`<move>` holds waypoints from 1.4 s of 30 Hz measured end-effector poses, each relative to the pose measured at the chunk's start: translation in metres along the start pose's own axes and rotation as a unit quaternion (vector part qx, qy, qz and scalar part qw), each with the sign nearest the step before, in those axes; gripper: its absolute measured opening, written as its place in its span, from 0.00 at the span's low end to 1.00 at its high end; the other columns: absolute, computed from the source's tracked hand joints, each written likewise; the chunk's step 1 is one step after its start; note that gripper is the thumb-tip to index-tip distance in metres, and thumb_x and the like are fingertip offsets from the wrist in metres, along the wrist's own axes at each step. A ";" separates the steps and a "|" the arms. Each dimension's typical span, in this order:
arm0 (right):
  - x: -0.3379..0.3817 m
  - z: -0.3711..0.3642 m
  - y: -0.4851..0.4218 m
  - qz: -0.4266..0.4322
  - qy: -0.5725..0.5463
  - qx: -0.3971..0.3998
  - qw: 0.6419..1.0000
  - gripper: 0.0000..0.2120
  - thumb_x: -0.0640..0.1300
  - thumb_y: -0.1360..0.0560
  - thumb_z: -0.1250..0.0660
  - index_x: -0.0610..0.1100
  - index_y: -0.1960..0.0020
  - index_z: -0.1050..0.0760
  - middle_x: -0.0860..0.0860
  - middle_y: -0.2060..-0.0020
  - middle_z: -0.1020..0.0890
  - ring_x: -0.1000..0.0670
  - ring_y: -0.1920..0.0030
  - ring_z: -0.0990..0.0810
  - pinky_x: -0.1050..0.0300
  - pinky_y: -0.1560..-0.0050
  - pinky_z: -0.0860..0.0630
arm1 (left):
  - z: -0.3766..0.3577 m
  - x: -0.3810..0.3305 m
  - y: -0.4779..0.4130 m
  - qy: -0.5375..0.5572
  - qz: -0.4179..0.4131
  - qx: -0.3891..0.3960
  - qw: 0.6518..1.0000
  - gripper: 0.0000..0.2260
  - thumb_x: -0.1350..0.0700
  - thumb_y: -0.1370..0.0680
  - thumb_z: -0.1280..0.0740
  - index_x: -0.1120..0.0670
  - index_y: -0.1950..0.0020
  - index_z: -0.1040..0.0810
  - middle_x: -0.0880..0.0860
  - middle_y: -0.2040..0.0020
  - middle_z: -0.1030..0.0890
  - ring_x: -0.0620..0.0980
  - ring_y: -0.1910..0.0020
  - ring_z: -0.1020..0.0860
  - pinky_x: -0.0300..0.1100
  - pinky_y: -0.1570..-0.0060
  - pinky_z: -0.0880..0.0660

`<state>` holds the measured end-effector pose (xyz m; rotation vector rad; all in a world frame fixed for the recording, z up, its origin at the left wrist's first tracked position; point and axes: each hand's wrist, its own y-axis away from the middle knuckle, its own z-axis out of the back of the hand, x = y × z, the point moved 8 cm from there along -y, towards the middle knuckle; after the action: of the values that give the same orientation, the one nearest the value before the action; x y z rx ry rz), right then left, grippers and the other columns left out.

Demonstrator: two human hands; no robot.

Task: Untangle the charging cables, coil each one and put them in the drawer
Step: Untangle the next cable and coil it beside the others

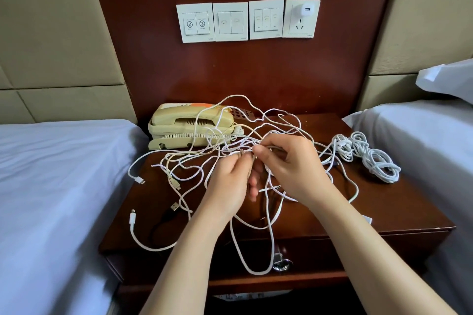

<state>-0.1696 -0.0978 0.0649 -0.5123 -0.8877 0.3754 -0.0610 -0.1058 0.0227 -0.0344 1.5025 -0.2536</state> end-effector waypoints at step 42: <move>-0.019 -0.068 0.021 -0.029 0.111 0.257 0.960 0.14 0.48 0.19 0.44 0.47 0.63 0.33 0.50 0.72 0.29 0.49 0.69 0.31 0.50 0.62 0.29 | 0.012 0.012 0.003 0.415 0.140 0.002 0.899 0.16 0.52 0.18 0.45 0.56 0.64 0.31 0.45 0.79 0.38 0.40 0.83 0.39 0.30 0.82 0.43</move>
<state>-0.1274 -0.1084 0.0053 -0.0441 -0.5554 0.4658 -0.0485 -0.1068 0.0110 0.3317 2.3304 -0.0259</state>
